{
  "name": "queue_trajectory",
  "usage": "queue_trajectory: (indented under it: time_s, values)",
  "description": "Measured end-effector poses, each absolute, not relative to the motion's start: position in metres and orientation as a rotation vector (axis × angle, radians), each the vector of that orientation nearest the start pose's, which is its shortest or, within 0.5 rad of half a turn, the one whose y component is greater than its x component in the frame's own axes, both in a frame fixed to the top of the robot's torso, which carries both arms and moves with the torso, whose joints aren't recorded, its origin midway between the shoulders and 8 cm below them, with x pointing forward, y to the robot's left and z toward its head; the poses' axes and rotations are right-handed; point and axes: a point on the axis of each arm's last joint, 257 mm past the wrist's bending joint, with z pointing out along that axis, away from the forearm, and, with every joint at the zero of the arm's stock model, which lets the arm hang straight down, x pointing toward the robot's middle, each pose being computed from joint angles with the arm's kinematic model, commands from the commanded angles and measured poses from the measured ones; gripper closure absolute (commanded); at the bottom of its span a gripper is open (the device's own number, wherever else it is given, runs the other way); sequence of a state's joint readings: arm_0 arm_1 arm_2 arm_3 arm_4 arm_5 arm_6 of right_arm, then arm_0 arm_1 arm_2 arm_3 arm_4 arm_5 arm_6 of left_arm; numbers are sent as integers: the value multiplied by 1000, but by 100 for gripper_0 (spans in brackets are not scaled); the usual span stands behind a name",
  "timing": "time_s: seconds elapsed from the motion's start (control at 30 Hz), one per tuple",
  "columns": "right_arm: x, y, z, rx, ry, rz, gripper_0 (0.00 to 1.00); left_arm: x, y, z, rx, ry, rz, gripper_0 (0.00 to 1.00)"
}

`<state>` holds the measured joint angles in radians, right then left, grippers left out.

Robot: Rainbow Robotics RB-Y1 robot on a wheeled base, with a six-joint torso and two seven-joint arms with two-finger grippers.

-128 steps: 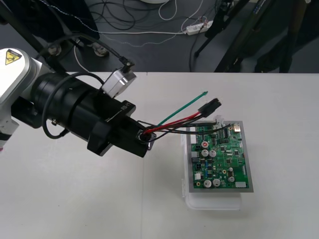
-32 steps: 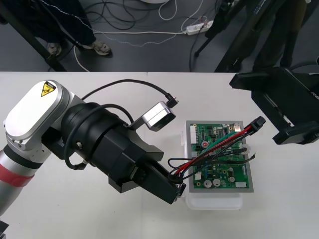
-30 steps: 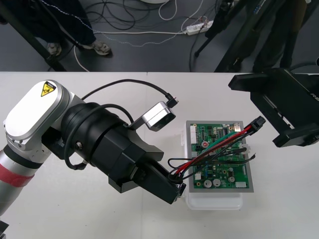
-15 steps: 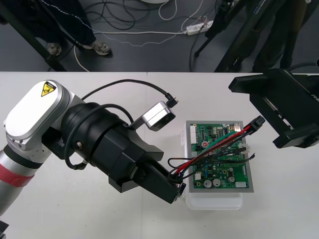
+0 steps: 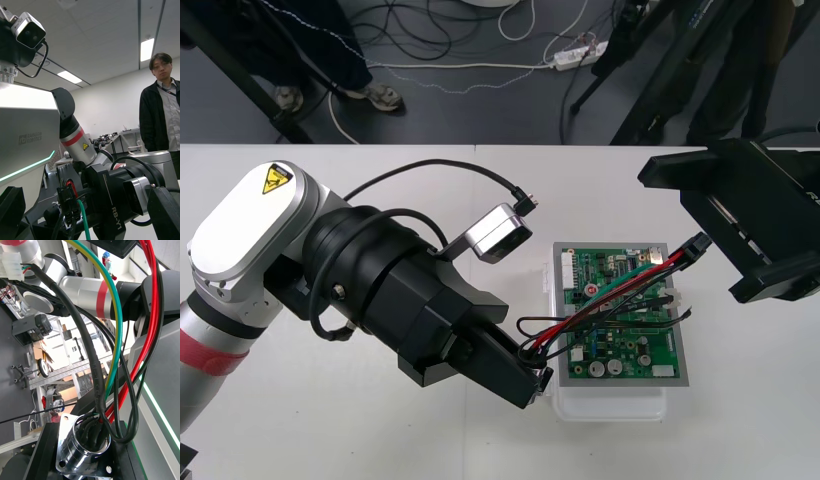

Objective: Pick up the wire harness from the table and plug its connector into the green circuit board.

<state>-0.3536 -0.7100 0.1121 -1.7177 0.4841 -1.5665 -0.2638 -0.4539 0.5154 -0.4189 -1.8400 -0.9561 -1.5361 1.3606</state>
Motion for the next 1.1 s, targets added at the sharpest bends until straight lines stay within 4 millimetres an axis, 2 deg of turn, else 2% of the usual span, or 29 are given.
queue_trajectory:
  time_s: [0.03, 0.07, 0.1, 0.13, 0.2, 0.23, 0.33, 0.5, 0.73, 1.1]
  values:
    - [259, -106, 35, -1280, 730, 1583, 5, 194, -19, -72, 1347, 1886, -2148, 100]
    - [259, -106, 34, -1280, 730, 1583, 18, 194, -19, -72, 1347, 1886, -2148, 100]
    - [259, -106, 34, -1280, 730, 1583, 36, 194, -19, -72, 1347, 1886, -2148, 100]
    - [259, -106, 34, -1280, 730, 1583, 40, 194, -19, -72, 1347, 1886, -2148, 100]
    - [259, -106, 34, -1280, 730, 1583, 59, 194, -19, -72, 1347, 1886, -2148, 100]
    - [258, -106, 34, -1281, 730, 1583, 60, 194, -19, -72, 1347, 1886, -2148, 100]
    - [256, -105, 35, -1287, 723, 1583, 79, 194, -19, -72, 1347, 1886, -2148, 100]
    - [247, -102, 38, -1314, 697, 1583, 88, 194, -19, -72, 1347, 1886, -2148, 100]
    - [245, -101, 38, -1315, 691, 1589, 98, 194, -19, -72, 1347, 1886, -2148, 100]
    - [246, -100, 34, -1319, 702, 1583, 100, 194, -19, -72, 1347, 1886, -2148, 100]
